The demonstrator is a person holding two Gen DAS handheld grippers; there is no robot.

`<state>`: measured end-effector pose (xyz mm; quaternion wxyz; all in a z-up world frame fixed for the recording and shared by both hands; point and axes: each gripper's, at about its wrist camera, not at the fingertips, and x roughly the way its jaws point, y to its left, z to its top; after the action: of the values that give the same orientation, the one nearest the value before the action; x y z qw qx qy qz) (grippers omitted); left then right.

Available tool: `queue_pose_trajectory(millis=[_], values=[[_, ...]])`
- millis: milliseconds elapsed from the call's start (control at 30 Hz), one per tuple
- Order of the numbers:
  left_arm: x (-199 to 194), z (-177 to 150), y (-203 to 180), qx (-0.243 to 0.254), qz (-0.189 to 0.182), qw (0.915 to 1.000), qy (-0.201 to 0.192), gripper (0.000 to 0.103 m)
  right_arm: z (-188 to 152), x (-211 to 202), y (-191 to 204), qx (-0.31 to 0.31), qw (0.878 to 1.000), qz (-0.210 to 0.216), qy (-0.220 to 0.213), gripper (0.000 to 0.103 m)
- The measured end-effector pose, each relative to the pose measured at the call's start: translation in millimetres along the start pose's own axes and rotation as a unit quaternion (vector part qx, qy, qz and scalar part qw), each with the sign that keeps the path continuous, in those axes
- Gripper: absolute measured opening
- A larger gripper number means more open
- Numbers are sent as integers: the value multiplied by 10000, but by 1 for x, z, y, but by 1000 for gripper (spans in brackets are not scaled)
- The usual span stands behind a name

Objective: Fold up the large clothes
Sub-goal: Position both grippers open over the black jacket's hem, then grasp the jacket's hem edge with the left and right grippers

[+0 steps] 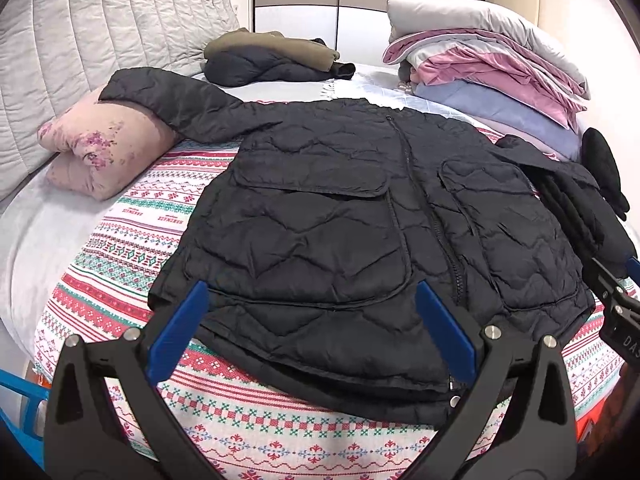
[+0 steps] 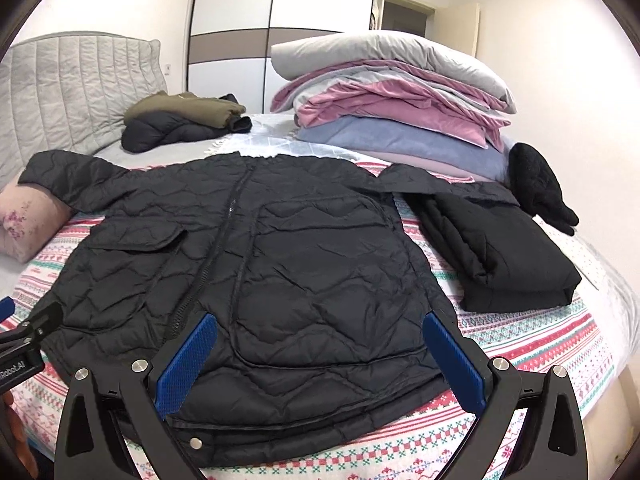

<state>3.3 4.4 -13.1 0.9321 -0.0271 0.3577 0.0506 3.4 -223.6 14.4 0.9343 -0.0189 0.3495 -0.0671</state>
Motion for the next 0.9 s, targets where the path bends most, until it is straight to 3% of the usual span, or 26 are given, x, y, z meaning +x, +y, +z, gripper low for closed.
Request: queue_pose_trajectory(millis=[367, 633, 900], values=[[3, 2, 8, -192, 106, 9997, 89, 103, -1, 5, -2, -72, 9997, -195, 131, 103], [10, 0, 16, -295, 359, 9986, 258, 103, -2, 15, -10, -23, 9978, -583, 311, 103], [11, 0, 18, -349, 278, 9988, 212, 103, -4, 19, -14, -16, 9978, -528, 405, 103]])
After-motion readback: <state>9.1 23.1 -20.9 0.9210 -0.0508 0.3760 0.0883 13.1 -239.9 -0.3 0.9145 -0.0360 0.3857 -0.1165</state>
